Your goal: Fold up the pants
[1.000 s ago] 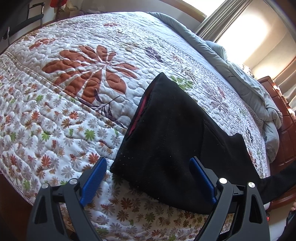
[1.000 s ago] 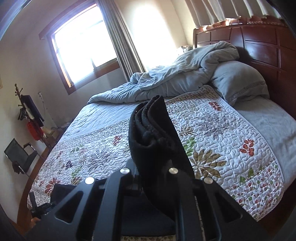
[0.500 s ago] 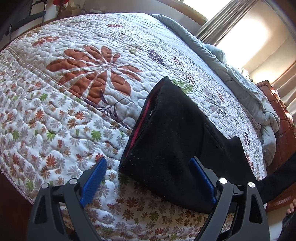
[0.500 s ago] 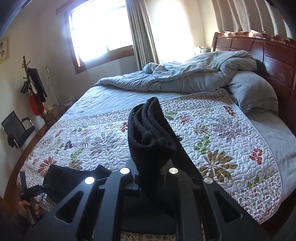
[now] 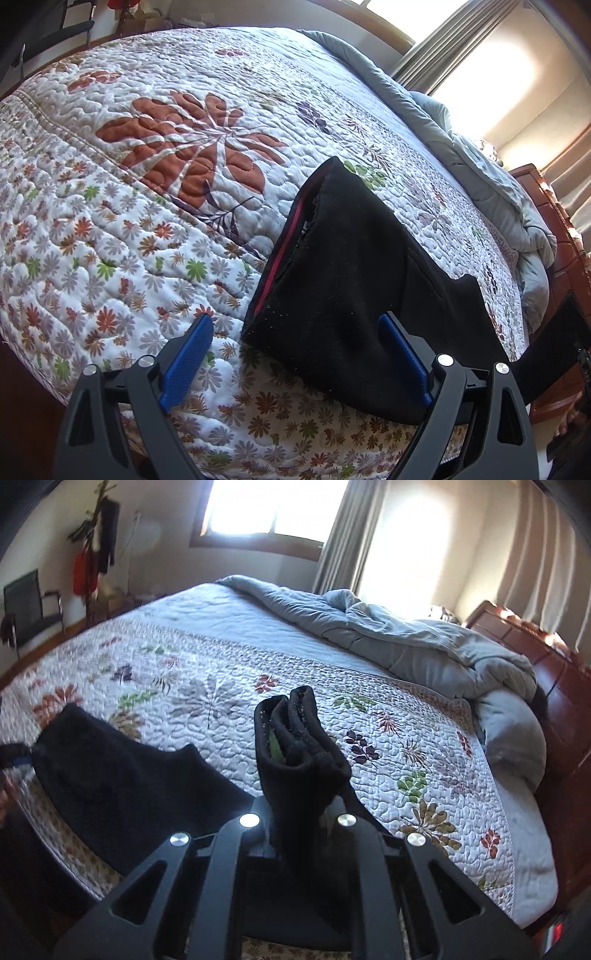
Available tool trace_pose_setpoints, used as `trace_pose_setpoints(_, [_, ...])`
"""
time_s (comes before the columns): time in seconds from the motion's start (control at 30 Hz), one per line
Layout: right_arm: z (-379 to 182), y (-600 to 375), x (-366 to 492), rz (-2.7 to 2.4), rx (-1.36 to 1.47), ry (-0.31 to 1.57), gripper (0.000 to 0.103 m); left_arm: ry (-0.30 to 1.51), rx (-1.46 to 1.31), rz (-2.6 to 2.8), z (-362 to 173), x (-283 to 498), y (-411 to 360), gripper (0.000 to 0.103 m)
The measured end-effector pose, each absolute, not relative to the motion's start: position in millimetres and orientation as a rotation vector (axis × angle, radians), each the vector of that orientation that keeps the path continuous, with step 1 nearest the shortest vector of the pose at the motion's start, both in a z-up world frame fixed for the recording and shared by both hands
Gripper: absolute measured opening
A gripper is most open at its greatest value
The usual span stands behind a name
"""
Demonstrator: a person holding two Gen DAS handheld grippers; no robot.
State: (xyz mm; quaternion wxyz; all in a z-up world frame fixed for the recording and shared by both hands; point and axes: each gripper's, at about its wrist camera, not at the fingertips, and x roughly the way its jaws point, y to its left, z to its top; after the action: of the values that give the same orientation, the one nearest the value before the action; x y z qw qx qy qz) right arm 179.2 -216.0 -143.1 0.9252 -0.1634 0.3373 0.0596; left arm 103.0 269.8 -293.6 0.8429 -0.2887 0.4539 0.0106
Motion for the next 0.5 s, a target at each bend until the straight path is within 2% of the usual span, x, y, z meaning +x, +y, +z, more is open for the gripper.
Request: trace_pose_setpoints(0.5, [-178, -177, 187, 0.156, -0.458, 0.753, 0.01, 0.954, -0.624, 0.024, -292, 100, 274, 0.091])
